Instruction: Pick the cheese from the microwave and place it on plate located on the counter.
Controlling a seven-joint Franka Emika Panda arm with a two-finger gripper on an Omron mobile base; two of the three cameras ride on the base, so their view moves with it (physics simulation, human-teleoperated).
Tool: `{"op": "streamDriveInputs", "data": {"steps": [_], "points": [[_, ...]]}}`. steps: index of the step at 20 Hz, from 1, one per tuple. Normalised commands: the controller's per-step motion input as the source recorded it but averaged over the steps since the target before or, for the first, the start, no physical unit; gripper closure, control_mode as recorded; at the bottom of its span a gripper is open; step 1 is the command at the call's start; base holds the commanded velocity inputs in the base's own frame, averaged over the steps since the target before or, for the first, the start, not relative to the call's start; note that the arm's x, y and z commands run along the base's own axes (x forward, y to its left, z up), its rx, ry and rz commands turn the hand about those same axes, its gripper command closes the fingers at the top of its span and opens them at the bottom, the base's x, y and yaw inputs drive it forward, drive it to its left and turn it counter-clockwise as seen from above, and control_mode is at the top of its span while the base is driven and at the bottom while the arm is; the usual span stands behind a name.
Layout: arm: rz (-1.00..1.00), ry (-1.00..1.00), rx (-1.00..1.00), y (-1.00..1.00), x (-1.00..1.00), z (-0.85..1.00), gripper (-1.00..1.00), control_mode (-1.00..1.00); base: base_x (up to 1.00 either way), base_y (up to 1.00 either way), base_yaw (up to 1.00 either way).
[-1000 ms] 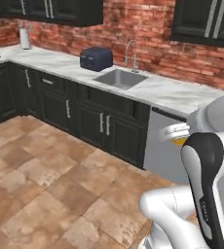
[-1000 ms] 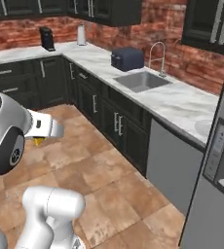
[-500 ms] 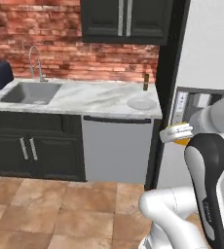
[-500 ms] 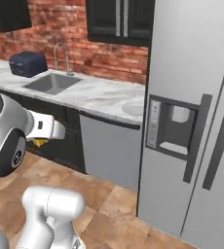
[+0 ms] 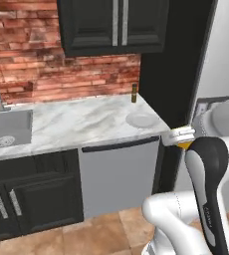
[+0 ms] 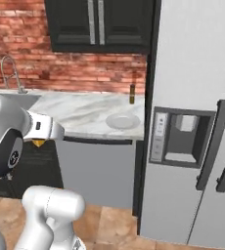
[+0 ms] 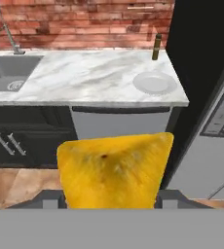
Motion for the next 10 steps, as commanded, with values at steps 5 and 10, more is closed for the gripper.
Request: {"op": "streamDriveInputs", "data": {"steps": [5,10], "points": [[0.0,0.0,0.0,0.0,0.0,0.0,1.0,1.0,0.92,0.55,-0.35],[0.0,0.0,0.0,0.0,0.0,0.0,1.0,1.0,0.79,0.11,-0.16]]}}
